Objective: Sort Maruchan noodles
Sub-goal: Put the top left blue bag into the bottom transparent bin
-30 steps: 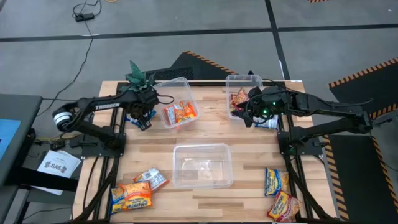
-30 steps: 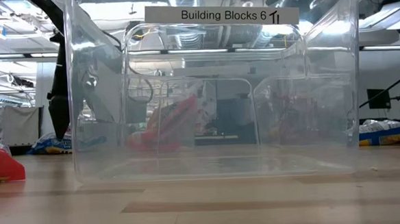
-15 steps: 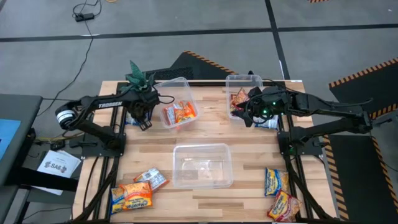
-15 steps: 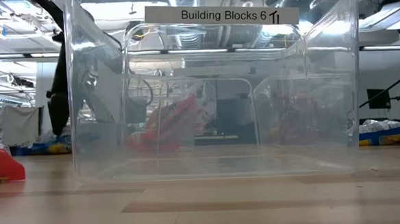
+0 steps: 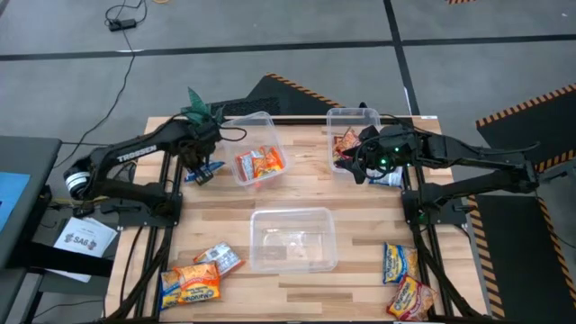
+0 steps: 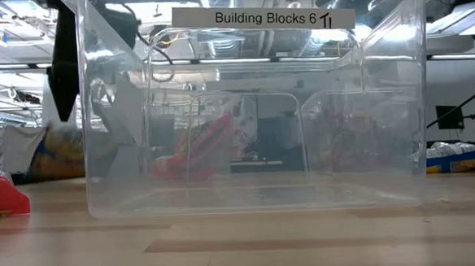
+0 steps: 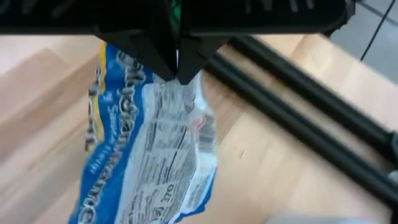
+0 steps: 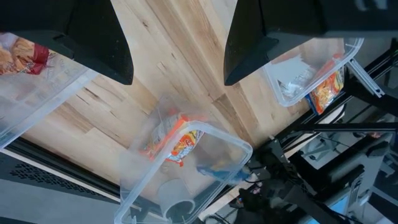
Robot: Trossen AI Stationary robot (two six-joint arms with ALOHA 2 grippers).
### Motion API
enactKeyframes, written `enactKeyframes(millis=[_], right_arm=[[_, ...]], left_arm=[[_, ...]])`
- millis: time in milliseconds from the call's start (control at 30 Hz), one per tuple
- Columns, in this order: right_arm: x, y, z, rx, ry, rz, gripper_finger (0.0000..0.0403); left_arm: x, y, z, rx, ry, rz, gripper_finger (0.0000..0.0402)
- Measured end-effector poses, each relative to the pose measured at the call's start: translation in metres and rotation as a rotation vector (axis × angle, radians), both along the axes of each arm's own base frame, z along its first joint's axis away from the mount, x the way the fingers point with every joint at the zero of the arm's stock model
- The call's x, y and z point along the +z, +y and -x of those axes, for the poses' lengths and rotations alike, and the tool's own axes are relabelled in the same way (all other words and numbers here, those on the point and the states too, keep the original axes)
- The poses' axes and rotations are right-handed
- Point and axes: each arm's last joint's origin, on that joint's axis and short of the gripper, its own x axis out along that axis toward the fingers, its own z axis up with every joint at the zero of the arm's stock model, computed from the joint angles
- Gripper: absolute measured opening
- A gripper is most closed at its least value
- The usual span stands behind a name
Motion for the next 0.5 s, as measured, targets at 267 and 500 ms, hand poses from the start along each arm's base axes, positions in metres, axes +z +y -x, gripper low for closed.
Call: enactKeyframes(millis=[267,500], right_arm=[[0.000,0.000,0.000,0.000,0.000,0.000,0.0273],[0.000,0.000,0.000,0.000,0.000,0.000,0.0273]], left_arm=[[0.030,-0.013,0.018,0.029,-0.068,-0.043,0.0000],[0.035,-0.018,0.021,0.040,-0.209,-0.020,0.0002]])
